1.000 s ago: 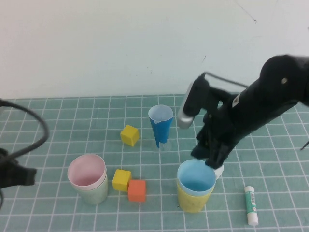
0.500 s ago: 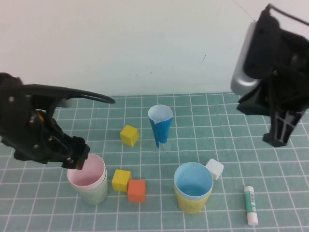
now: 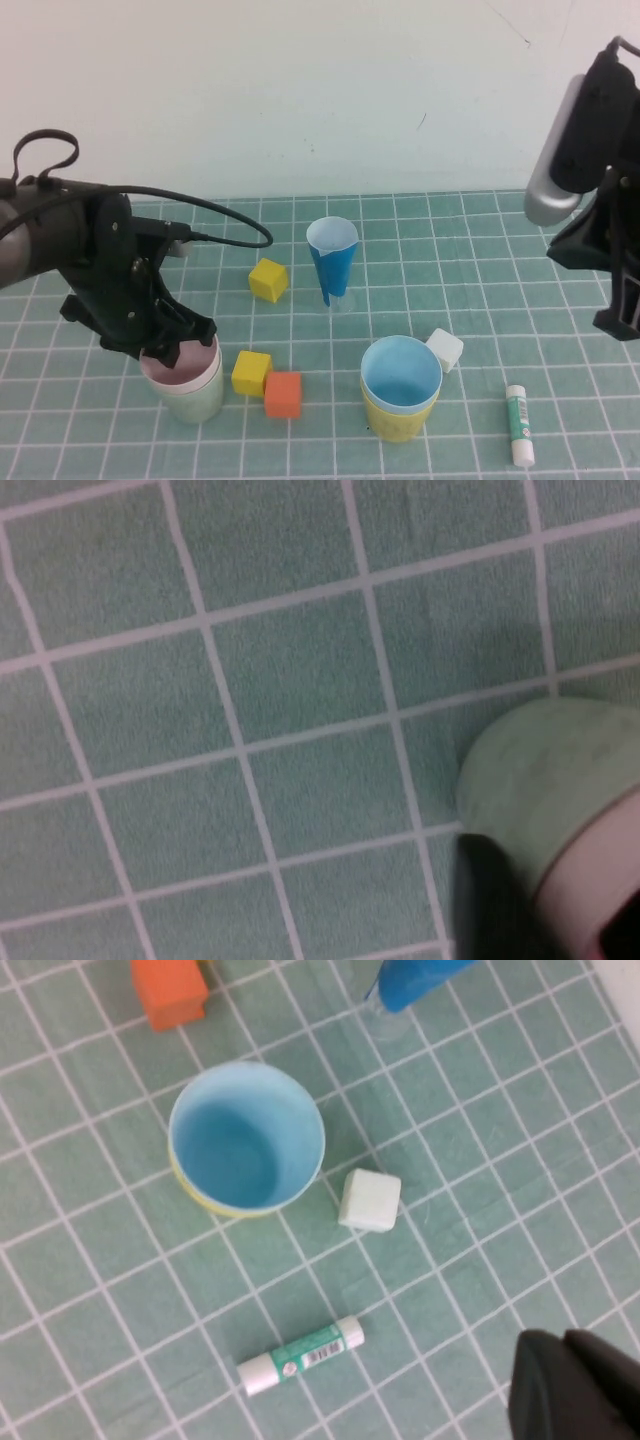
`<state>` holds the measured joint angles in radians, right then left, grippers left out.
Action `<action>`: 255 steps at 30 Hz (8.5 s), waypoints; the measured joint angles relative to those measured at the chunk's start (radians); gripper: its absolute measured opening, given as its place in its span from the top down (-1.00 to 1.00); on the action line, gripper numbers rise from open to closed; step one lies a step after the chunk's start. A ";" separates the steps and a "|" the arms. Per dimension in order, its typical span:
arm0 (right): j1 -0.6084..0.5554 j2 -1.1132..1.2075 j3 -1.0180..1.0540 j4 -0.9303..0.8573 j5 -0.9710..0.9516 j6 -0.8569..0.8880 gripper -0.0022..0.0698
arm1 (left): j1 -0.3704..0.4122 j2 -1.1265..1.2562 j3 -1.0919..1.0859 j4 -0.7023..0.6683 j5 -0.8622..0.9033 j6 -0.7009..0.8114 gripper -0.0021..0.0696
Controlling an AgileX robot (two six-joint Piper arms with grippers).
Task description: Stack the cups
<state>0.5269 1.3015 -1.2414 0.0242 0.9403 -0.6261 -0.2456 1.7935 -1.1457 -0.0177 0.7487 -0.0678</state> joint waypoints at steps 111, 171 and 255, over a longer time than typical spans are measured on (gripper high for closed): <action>0.000 -1.026 0.810 0.038 -0.117 0.167 0.94 | -0.308 -1.195 0.728 0.871 -0.561 -0.439 0.94; 0.000 -1.026 0.810 0.038 -0.119 0.169 0.94 | 0.129 -1.808 1.166 -0.018 -0.448 -0.016 0.95; -0.647 -1.315 1.258 0.038 -0.568 0.109 0.94 | 0.129 -1.808 1.164 -0.022 -0.440 0.055 0.95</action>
<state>-0.1202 -0.0132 0.0170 0.0621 0.3719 -0.5174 -0.1161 -0.0144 0.0183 -0.0398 0.3087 -0.0124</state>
